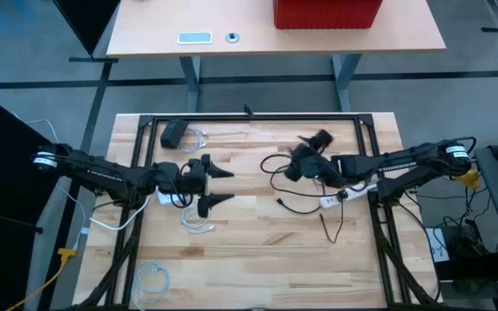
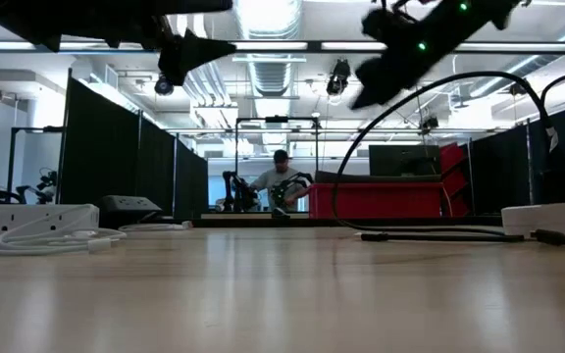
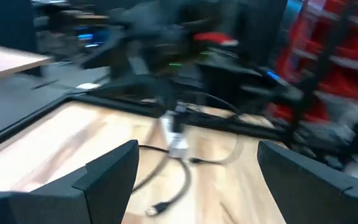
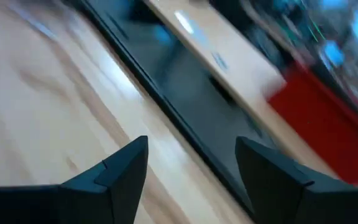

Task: Insert USB
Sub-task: Insert the white charger cable into the left white outlet extension

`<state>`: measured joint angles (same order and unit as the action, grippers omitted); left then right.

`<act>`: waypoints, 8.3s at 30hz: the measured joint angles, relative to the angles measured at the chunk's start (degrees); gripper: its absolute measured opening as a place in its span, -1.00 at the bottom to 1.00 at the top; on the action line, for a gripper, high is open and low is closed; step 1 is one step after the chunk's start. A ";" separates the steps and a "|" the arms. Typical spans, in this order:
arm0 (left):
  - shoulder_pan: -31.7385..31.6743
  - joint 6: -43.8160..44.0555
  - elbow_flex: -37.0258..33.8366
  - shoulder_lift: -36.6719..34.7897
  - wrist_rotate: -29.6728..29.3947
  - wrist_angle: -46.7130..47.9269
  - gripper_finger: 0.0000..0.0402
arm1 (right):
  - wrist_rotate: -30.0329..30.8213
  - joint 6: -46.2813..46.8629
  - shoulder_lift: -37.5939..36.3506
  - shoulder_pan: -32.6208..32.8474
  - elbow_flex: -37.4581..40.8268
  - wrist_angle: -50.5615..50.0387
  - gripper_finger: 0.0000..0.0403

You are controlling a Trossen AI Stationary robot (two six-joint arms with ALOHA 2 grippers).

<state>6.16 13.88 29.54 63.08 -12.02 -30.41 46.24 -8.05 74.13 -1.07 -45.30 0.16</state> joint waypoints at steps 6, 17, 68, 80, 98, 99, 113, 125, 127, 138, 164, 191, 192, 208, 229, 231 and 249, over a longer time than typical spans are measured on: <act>-0.03 7.09 0.00 3.96 -7.62 -0.01 0.57 | -29.45 -12.47 0.12 -4.47 2.95 20.77 0.03; -2.50 2.20 9.36 15.30 -15.04 3.57 0.57 | -37.68 -16.91 4.48 -8.63 5.17 21.12 -0.01; -0.93 19.65 26.71 14.94 -15.35 40.56 0.54 | -39.18 11.69 0.31 13.86 19.35 15.35 -0.96; -0.95 18.73 26.71 14.96 -15.35 55.13 -0.53 | -39.12 11.05 0.25 14.93 19.10 19.55 -0.96; 2.62 41.14 26.67 14.96 7.59 79.06 -0.71 | -41.83 15.92 0.33 18.70 18.68 32.76 -0.95; 3.15 41.14 26.67 14.96 7.64 79.05 -0.69 | -41.85 16.21 0.34 19.19 18.43 33.06 -0.95; 6.65 39.11 26.62 14.96 7.17 79.07 -0.55 | -41.61 15.08 0.35 22.54 16.18 34.44 -0.95; 13.28 38.82 26.58 14.96 7.06 79.22 -0.54 | -38.30 8.36 10.04 22.41 10.55 47.07 -0.96; 14.97 39.22 26.58 14.94 7.07 79.29 -0.54 | -38.38 5.47 13.49 22.41 8.52 46.95 -0.96; 19.29 40.24 26.58 14.96 2.21 81.64 -0.54 | -38.66 0.62 26.63 19.44 -4.70 43.58 -0.95; 11.09 55.72 6.75 14.96 8.67 55.85 -0.54 | -39.17 6.65 30.36 14.76 -10.82 30.12 -0.18; 12.06 62.69 24.24 14.96 -5.47 83.25 -0.54 | -39.18 8.12 30.36 14.78 -10.73 28.60 -0.24; 12.07 63.79 23.26 14.96 -5.36 81.90 -0.53 | -39.17 8.36 30.36 14.78 -10.73 28.42 -0.24; 12.01 91.44 10.94 14.98 -5.55 71.65 0.02 | -39.19 9.16 30.34 14.78 -10.73 28.16 -0.38; 12.01 94.76 2.24 14.94 -8.33 58.55 -0.06 | -39.19 10.60 30.34 14.78 -10.73 27.91 -0.52; 12.03 94.74 1.86 14.88 -8.46 58.34 -0.09 | -39.21 10.62 30.32 14.78 -10.73 27.91 -0.52; 11.94 83.38 6.20 19.57 -9.46 58.36 -0.90 | -39.21 10.60 30.29 14.78 -10.73 27.64 -0.45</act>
<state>18.10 97.26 35.74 82.66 -21.48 27.96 7.03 2.55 104.42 13.72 -56.03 27.80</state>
